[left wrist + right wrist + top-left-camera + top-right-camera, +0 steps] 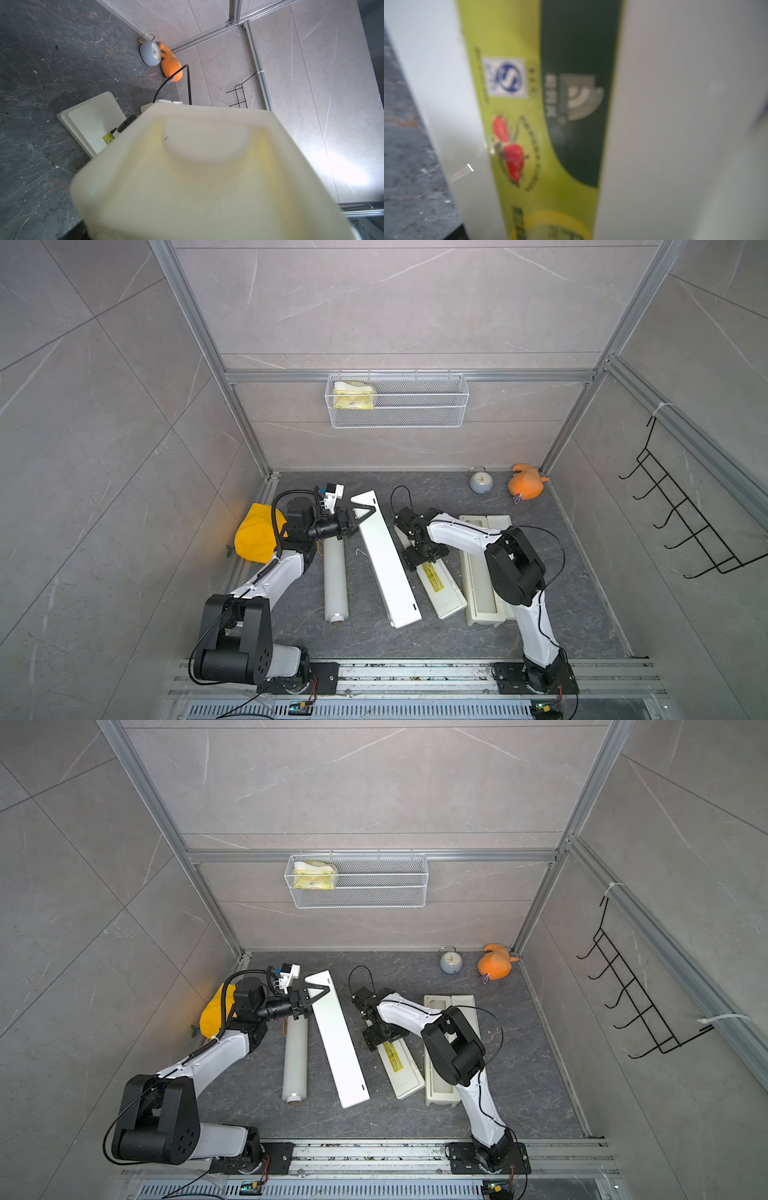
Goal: Put plastic wrap rolls into dispensers
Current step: Place the lid at the center of the board.
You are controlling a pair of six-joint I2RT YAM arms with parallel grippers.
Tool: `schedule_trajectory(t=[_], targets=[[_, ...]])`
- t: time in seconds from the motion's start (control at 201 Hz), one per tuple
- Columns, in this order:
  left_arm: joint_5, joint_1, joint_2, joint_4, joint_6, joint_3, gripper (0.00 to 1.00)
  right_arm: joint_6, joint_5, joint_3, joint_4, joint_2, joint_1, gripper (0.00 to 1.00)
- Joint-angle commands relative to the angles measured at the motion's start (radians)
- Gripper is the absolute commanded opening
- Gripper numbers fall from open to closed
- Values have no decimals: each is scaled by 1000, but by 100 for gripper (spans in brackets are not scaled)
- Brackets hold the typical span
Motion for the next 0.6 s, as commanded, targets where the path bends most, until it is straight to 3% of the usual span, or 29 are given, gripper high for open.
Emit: schedule_trajectory(t=[0.0,0.095,0.189,0.328,0.503,0.592], targets=[[24,3,-42,-5,21,19,75,-23,-96,-81,54,-28,1,90],[22,3,-46,-5,19,15,76,-18,-113,-103,84,-75,-5,86],[22,4,-48,-4,18,16,76,-47,-102,-88,58,-81,-6,99],[23,4,-53,-5,15,20,76,-87,-64,-113,60,-98,-5,99],[22,3,-65,-6,12,16,76,-92,79,-133,57,-120,4,99],[19,4,-66,-7,11,12,76,-111,75,-139,60,-110,9,99]])
